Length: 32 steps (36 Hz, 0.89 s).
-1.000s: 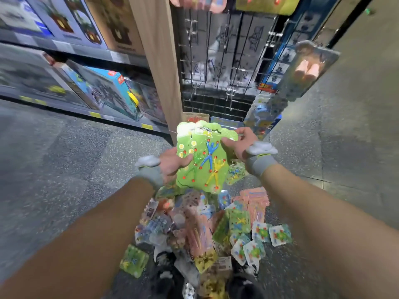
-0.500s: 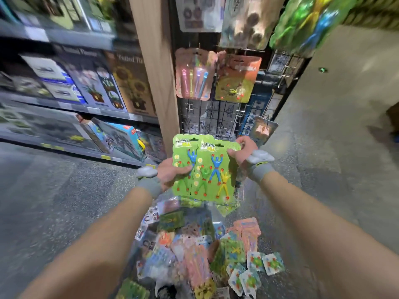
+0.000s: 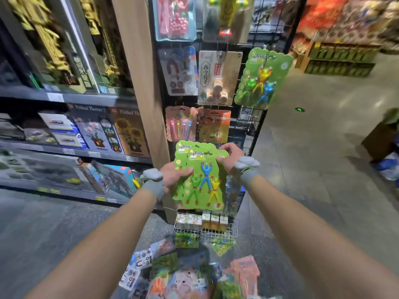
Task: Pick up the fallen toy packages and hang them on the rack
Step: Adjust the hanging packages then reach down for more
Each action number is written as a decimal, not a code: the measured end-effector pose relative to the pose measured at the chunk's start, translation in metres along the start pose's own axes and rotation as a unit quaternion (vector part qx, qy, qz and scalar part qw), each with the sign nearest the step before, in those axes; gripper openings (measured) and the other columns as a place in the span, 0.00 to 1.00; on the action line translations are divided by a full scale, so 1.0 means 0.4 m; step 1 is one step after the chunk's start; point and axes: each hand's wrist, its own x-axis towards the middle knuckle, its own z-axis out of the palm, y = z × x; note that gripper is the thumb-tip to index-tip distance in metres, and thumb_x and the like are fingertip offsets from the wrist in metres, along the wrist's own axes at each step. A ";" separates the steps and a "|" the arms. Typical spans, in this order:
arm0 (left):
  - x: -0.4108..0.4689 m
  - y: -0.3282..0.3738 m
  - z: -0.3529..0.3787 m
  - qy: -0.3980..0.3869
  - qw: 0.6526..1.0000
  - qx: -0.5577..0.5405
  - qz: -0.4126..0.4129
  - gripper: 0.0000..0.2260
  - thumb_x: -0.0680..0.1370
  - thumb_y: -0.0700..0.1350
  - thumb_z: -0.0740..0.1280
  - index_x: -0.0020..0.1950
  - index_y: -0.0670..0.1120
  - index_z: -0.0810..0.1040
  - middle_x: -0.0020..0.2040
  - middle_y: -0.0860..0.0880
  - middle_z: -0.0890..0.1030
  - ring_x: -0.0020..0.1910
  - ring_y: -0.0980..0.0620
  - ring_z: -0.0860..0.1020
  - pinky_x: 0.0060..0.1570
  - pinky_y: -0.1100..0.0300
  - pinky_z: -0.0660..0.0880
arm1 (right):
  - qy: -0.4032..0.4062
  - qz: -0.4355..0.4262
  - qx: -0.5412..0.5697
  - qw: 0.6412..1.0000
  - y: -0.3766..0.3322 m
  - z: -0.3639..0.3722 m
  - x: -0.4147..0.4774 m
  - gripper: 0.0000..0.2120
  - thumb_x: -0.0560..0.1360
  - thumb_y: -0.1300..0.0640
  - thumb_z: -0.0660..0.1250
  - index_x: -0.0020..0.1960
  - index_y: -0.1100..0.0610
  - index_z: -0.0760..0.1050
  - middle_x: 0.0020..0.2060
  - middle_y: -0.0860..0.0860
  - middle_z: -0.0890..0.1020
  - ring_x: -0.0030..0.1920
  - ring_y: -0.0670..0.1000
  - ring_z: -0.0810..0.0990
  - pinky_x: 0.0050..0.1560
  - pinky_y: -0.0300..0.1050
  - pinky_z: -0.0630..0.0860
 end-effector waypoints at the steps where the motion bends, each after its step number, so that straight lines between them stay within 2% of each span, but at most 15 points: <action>1: -0.002 0.019 0.006 0.008 1.000 0.006 0.003 0.20 0.73 0.52 0.74 0.62 0.45 0.79 0.57 0.49 0.82 0.57 0.47 0.79 0.64 0.49 0.73 | -0.006 -0.005 0.012 1.000 -0.007 -0.013 0.001 0.13 0.76 0.61 0.69 0.59 0.52 0.74 0.60 0.50 0.77 0.54 0.51 0.76 0.50 0.42 0.72; 3: -0.002 0.035 0.011 0.021 1.000 0.019 0.001 0.20 0.73 0.53 0.74 0.61 0.45 0.80 0.58 0.48 0.82 0.56 0.47 0.80 0.63 0.48 0.74 | -0.009 -0.009 0.033 0.999 -0.015 -0.029 0.004 0.13 0.76 0.61 0.70 0.59 0.52 0.75 0.63 0.50 0.76 0.57 0.51 0.75 0.53 0.42 0.71; 7: 0.018 0.062 0.014 0.035 0.999 0.034 -0.005 0.22 0.71 0.55 0.75 0.60 0.44 0.80 0.56 0.47 0.83 0.55 0.45 0.81 0.60 0.47 0.76 | -0.014 -0.009 0.034 0.999 -0.036 -0.074 0.003 0.14 0.74 0.53 0.73 0.57 0.53 0.76 0.60 0.50 0.76 0.53 0.52 0.74 0.51 0.44 0.71; 10: 0.050 0.069 0.014 0.043 0.999 0.014 0.007 0.37 0.61 0.64 0.79 0.64 0.46 0.78 0.60 0.47 0.82 0.57 0.46 0.81 0.60 0.45 0.76 | -0.026 -0.015 0.016 0.999 -0.051 -0.099 0.004 0.19 0.74 0.49 0.72 0.62 0.54 0.74 0.55 0.49 0.74 0.53 0.53 0.75 0.49 0.44 0.70; 11: 0.032 0.092 0.022 0.044 0.999 0.005 0.015 0.36 0.62 0.63 0.79 0.64 0.45 0.79 0.59 0.48 0.82 0.57 0.46 0.81 0.60 0.47 0.76 | -0.025 -0.012 0.015 0.999 -0.057 -0.106 0.005 0.21 0.74 0.47 0.72 0.63 0.53 0.74 0.56 0.50 0.75 0.54 0.54 0.76 0.50 0.45 0.71; 13: 0.011 0.133 0.035 0.039 0.999 -0.003 0.030 0.25 0.69 0.55 0.77 0.62 0.45 0.79 0.56 0.51 0.82 0.54 0.48 0.80 0.54 0.54 0.76 | -0.015 -0.009 0.018 1.000 -0.069 -0.121 0.007 0.23 0.72 0.45 0.73 0.62 0.52 0.74 0.58 0.50 0.76 0.55 0.54 0.78 0.53 0.48 0.74; 14: 0.007 0.147 0.039 0.040 0.999 -0.001 0.031 0.24 0.69 0.55 0.77 0.61 0.45 0.79 0.55 0.51 0.82 0.53 0.49 0.80 0.51 0.56 0.76 | -0.010 -0.010 0.021 1.000 -0.071 -0.128 0.011 0.23 0.71 0.44 0.74 0.61 0.52 0.75 0.59 0.50 0.77 0.55 0.55 0.78 0.55 0.51 0.75; 17: 0.027 0.160 0.044 0.051 0.997 0.018 0.050 0.38 0.60 0.64 0.78 0.64 0.45 0.77 0.58 0.48 0.82 0.55 0.48 0.80 0.45 0.58 0.76 | -0.001 -0.006 0.032 0.999 -0.074 -0.148 0.023 0.21 0.68 0.42 0.74 0.56 0.50 0.76 0.55 0.53 0.80 0.52 0.56 0.81 0.55 0.57 0.78; 18: 0.030 0.170 0.046 0.051 0.997 0.026 0.057 0.36 0.61 0.64 0.77 0.63 0.45 0.78 0.57 0.48 0.82 0.55 0.47 0.80 0.46 0.57 0.77 | 0.005 -0.009 0.039 0.999 -0.076 -0.157 0.028 0.21 0.68 0.42 0.75 0.55 0.50 0.76 0.54 0.52 0.81 0.50 0.56 0.82 0.54 0.57 0.79; 20: 0.028 0.192 0.054 0.053 0.994 0.050 0.078 0.29 0.68 0.60 0.75 0.62 0.44 0.79 0.57 0.47 0.82 0.56 0.46 0.80 0.56 0.51 0.78 | 0.025 -0.022 0.054 0.998 -0.088 -0.178 0.025 0.18 0.69 0.44 0.75 0.53 0.52 0.77 0.52 0.52 0.81 0.50 0.56 0.82 0.53 0.55 0.79; 22: 0.023 0.216 0.061 0.051 0.990 0.092 0.096 0.24 0.73 0.58 0.72 0.62 0.44 0.79 0.58 0.47 0.82 0.56 0.47 0.80 0.61 0.52 0.75 | 0.032 -0.023 0.062 0.997 -0.093 -0.196 0.031 0.16 0.68 0.45 0.76 0.50 0.51 0.77 0.51 0.52 0.82 0.49 0.56 0.82 0.53 0.56 0.80; 25: 0.033 0.236 0.064 0.053 0.986 0.118 0.101 0.18 0.76 0.58 0.68 0.58 0.47 0.78 0.53 0.49 0.81 0.52 0.49 0.78 0.52 0.59 0.73 | 0.048 -0.031 0.067 0.996 -0.099 -0.222 0.039 0.13 0.67 0.45 0.76 0.45 0.48 0.76 0.50 0.53 0.82 0.48 0.56 0.83 0.52 0.58 0.80; 27: 0.035 0.247 0.063 0.060 0.984 0.130 0.110 0.15 0.77 0.58 0.67 0.55 0.48 0.77 0.49 0.51 0.79 0.50 0.49 0.77 0.53 0.58 0.74 | 0.063 -0.042 0.066 0.995 -0.116 -0.239 0.031 0.10 0.68 0.46 0.76 0.42 0.47 0.75 0.52 0.52 0.81 0.49 0.56 0.81 0.54 0.58 0.79; 29: 0.031 0.266 0.061 0.065 0.982 0.131 0.123 0.13 0.78 0.57 0.67 0.57 0.51 0.76 0.51 0.54 0.78 0.49 0.51 0.76 0.56 0.59 0.73 | 0.076 -0.051 0.073 0.993 -0.133 -0.268 0.028 0.09 0.71 0.50 0.74 0.45 0.51 0.76 0.53 0.50 0.79 0.52 0.56 0.79 0.58 0.55 0.77; 32: 0.039 0.293 0.054 0.076 0.982 0.113 0.131 0.14 0.76 0.58 0.69 0.54 0.49 0.79 0.52 0.51 0.82 0.47 0.51 0.78 0.52 0.59 0.73 | 0.094 -0.059 0.077 0.991 -0.141 -0.308 0.041 0.16 0.72 0.50 0.74 0.54 0.56 0.76 0.55 0.53 0.79 0.55 0.57 0.78 0.58 0.54 0.76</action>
